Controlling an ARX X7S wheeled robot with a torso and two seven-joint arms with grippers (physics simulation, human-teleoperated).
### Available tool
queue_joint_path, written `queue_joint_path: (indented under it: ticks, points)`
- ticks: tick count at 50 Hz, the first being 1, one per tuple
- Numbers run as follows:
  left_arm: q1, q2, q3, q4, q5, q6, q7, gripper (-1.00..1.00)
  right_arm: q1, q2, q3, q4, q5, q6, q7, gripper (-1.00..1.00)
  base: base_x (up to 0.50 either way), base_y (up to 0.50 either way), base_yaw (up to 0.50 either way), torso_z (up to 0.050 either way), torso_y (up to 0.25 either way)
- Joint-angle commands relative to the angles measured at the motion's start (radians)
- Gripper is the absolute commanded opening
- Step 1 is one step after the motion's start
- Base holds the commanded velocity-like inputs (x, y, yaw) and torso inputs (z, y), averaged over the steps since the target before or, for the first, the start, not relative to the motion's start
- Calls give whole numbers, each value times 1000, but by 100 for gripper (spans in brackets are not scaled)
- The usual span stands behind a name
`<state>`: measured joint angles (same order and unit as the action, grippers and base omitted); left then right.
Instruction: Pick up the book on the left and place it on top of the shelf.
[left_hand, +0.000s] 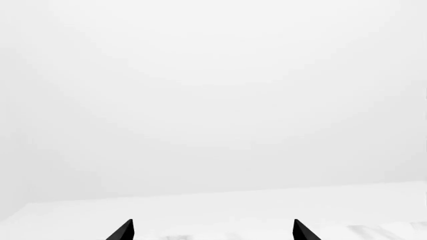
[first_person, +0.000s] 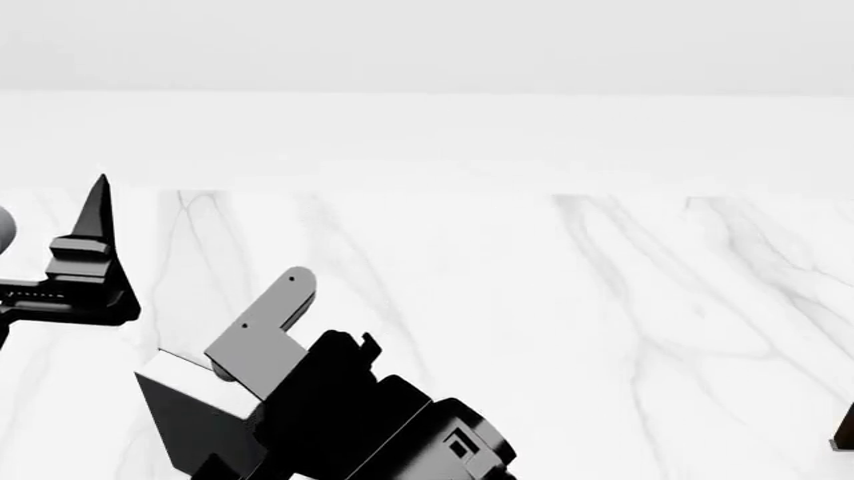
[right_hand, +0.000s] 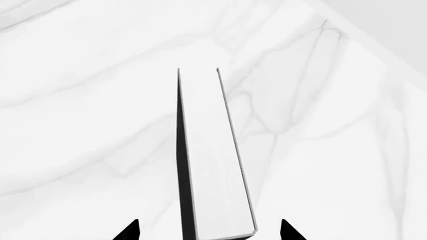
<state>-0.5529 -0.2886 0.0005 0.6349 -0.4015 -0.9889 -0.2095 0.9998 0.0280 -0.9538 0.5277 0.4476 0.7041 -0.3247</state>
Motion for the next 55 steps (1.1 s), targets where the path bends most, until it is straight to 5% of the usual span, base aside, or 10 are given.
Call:
queue_joint_path:
  ticks: [1,16,17,48,55]
  points:
    - [3,12,-19,-16,11,19,8,100,10,-5,-12,12,24,-11,-15,100,0,0,0,0,0]
    - [16,4,-13,-16,7,36,10,100,16,3,-30,8,47,-33,3,100,0,0,0,0,-78]
    - [17,4,-14,-16,5,36,10,100,15,4,-28,5,49,-37,6,-100,0,0,0,0,0]
    - [12,-3,-26,-10,-21,24,0,100,25,35,-41,-73,87,-32,43,-100,0,0,0,0,0]
    - [11,-4,-23,-5,-24,23,-4,100,31,44,-39,-90,95,-27,50,-100,0,0,1,0,250]
